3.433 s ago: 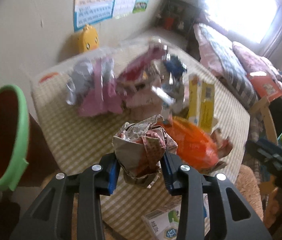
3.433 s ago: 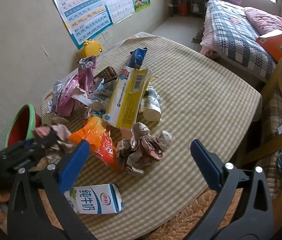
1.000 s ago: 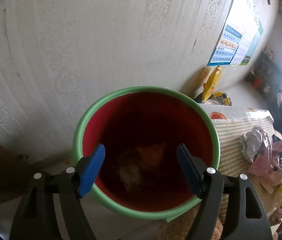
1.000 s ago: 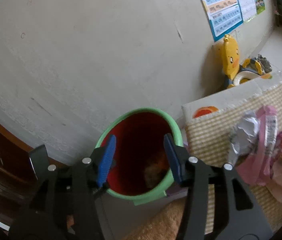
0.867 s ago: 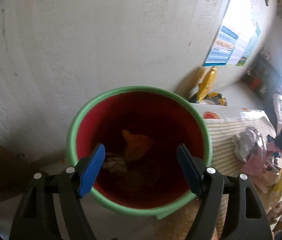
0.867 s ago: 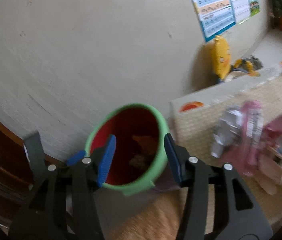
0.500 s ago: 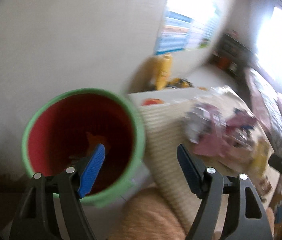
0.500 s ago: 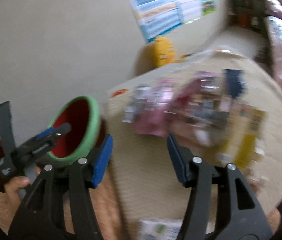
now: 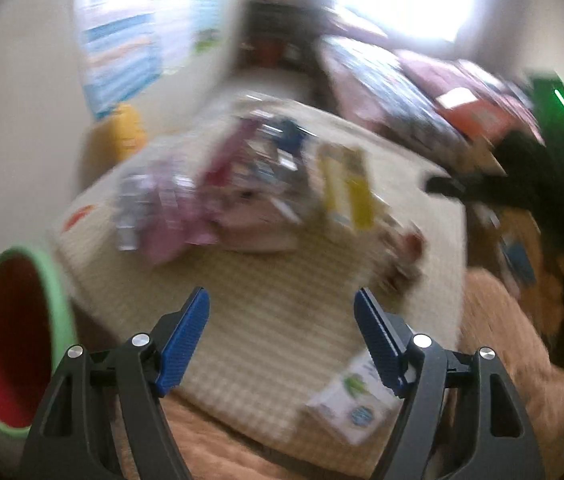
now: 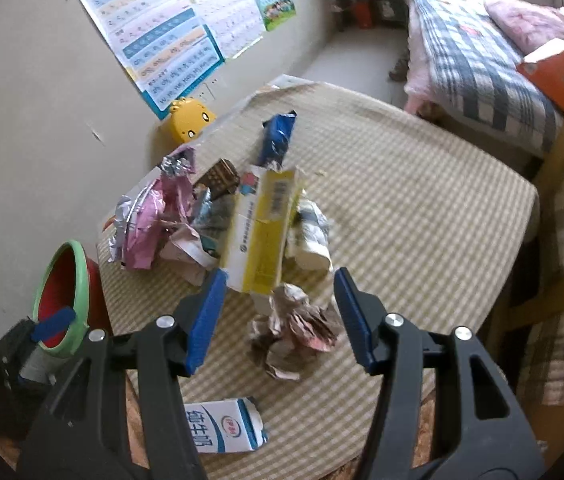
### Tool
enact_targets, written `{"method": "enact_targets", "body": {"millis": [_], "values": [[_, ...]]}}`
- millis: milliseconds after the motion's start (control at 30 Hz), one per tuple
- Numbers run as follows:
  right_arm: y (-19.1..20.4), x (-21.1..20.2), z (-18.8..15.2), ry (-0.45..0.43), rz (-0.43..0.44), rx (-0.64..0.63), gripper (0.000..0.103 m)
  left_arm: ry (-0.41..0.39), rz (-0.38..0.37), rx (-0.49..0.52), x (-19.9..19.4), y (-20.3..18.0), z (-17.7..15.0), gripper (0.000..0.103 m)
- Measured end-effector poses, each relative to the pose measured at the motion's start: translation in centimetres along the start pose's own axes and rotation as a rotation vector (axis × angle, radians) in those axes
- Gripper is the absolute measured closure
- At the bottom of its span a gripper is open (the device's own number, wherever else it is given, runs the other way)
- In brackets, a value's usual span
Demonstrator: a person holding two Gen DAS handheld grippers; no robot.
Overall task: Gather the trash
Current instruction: 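Grasp the white milk carton with the left gripper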
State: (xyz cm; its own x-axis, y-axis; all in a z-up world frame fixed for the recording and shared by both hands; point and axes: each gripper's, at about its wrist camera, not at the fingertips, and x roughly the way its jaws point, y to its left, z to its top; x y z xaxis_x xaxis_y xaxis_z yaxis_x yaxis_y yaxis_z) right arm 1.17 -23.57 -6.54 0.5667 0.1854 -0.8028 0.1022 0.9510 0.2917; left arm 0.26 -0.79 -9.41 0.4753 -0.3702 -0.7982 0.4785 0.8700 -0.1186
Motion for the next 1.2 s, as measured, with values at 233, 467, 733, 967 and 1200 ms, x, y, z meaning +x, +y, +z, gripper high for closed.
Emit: {"method": "enact_targets", "body": {"millis": [233,467,733,967,1200], "values": [[-0.5,0.2,-0.9,0.014,0.026,0.025,0.048,0.206,-0.102,0.263,3.3,-5.6,-2.5,0.028],[-1.3,0.6,-1.4,0.037,0.031,0.059,0.044,0.315,-0.140,0.316,6.1,-7.2,-3.1,0.027],[-2.2,1.5,-2.1,0.073,0.026,0.085,0.044,0.379,-0.106,0.320,8.2,-7.7,-3.6,0.033],[-2.0,2.8,-2.9,0.117,0.031,0.093,0.045,0.308,-0.112,0.260,6.3,-5.9,-2.7,0.046],[-2.2,4.2,-3.7,0.163,0.024,0.108,0.045,0.217,-0.067,0.141,3.4,-2.0,-1.1,0.047]]}}
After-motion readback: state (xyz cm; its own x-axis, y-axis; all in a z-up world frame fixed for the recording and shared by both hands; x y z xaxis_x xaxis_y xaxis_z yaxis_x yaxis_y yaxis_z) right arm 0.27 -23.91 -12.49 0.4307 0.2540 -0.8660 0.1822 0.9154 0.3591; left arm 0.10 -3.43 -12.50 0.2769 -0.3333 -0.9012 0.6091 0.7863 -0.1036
